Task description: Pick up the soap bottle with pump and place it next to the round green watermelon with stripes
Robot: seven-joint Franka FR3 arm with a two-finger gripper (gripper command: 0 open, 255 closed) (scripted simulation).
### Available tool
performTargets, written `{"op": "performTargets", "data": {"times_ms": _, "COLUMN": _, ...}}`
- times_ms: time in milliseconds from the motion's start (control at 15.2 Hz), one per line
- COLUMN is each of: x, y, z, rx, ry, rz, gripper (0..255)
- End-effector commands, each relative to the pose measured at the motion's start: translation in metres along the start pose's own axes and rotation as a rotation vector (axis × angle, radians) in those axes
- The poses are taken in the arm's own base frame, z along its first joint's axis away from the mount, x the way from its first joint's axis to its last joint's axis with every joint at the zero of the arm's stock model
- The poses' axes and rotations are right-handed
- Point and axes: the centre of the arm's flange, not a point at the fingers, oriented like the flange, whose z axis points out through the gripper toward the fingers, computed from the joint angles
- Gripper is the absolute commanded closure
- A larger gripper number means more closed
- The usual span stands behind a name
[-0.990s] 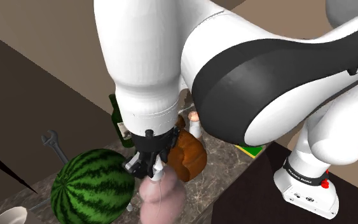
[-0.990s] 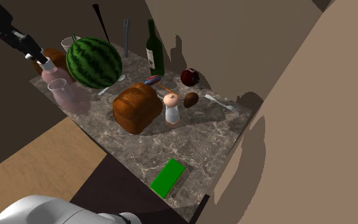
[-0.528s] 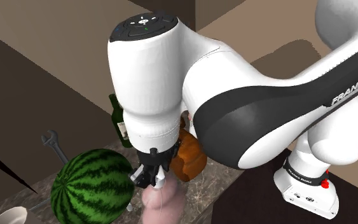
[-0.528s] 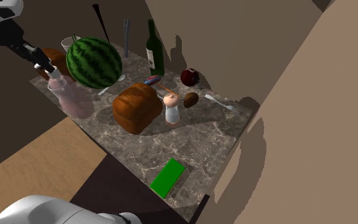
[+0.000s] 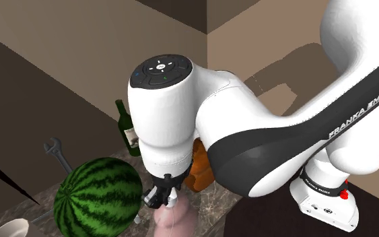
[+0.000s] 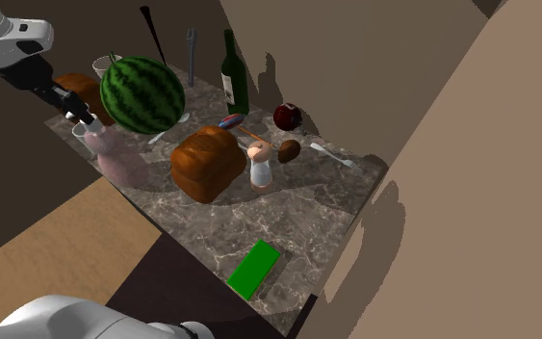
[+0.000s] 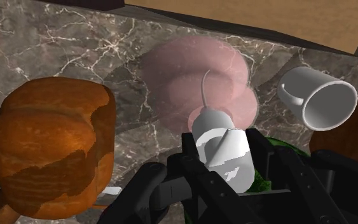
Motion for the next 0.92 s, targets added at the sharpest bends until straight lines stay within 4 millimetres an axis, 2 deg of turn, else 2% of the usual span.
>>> {"op": "performTargets", "data": {"times_ms": 0, "x": -0.001, "y": 0.0, "z": 0.003, "rx": 0.001, "ry": 0.001, "rz": 0.0, "gripper": 255}}
{"op": "performTargets", "data": {"times_ms": 396, "x": -0.001, "y": 0.0, "z": 0.003, "rx": 0.001, "ry": 0.001, "rz": 0.0, "gripper": 255}}
{"op": "performTargets", "data": {"times_ms": 462, "x": -0.001, "y": 0.0, "z": 0.003, "rx": 0.001, "ry": 0.001, "rz": 0.0, "gripper": 0}}
{"op": "performTargets", "data": {"times_ms": 792, "x": -0.001, "y": 0.0, "z": 0.003, "rx": 0.001, "ry": 0.001, "rz": 0.0, "gripper": 0}}
{"op": "performTargets", "data": {"times_ms": 858, "x": -0.001, "y": 0.0, "z": -0.01, "rx": 0.001, "ry": 0.001, "rz": 0.0, "gripper": 0}}
